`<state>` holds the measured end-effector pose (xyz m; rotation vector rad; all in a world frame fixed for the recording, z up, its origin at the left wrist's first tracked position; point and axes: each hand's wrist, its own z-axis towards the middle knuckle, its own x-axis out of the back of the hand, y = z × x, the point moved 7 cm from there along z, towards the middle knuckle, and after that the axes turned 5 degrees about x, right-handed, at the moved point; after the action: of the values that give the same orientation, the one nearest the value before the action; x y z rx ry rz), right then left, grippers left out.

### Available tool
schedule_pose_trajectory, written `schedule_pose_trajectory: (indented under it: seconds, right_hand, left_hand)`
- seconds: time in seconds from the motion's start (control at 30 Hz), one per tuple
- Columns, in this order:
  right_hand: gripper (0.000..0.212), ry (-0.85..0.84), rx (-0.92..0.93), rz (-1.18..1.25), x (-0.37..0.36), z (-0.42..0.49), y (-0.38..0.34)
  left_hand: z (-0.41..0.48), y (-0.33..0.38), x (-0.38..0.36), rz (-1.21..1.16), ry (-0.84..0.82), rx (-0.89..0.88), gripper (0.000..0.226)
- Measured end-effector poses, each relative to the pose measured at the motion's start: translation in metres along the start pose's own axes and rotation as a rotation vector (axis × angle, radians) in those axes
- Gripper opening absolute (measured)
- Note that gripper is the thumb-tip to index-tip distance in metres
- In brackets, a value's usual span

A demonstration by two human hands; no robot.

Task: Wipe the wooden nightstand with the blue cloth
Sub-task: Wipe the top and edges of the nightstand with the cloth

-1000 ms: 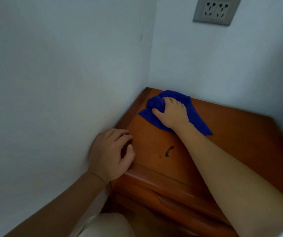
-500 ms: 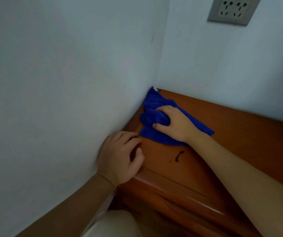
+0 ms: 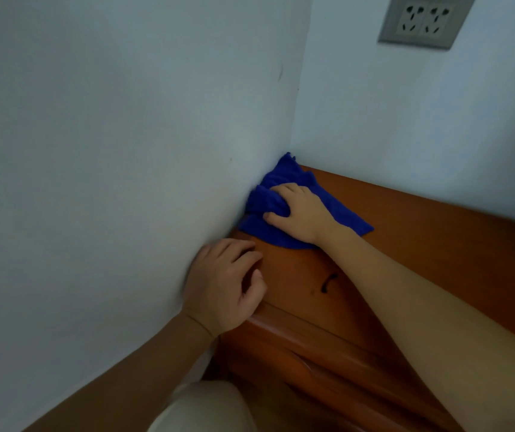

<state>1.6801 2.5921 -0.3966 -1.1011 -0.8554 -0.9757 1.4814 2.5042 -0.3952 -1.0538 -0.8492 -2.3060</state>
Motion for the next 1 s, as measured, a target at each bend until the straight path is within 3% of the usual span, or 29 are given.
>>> schedule_pose_trajectory:
  seconds: [0.07, 0.17, 0.3, 0.47, 0.63, 0.87, 1.0]
  right_hand:
    - [0.066, -0.008, 0.023, 0.037, 0.001, -0.011, 0.004]
    - [0.065, 0.057, -0.081, 0.070, 0.004, -0.011, 0.020]
    - [0.066, 0.082, -0.237, -0.085, 0.003, 0.014, 0.018]
    - [0.065, 0.015, -0.149, -0.037, -0.002, 0.015, 0.000]
    - [0.056, 0.034, -0.074, 0.052, 0.010, -0.029, -0.008]
    - [0.069, 0.081, -0.199, 0.004, 0.024, -0.125, -0.016]
    - [0.068, 0.107, -0.274, -0.004, 0.034, -0.178, -0.028]
  left_hand:
    - [-0.001, 0.001, 0.001, -0.006, 0.004, -0.002, 0.035]
    - [0.000, 0.000, 0.001, -0.009, 0.007, -0.006, 0.035]
    - [0.000, 0.000, 0.000, -0.018, 0.011, 0.000, 0.035]
    - [0.001, -0.001, 0.001, -0.012, 0.003, 0.004, 0.036]
    - [0.002, -0.001, 0.002, -0.006, 0.006, -0.022, 0.033]
    - [0.002, 0.001, 0.002, 0.034, -0.008, -0.028, 0.031]
    - [-0.002, 0.003, -0.002, 0.073, -0.106, 0.083, 0.040]
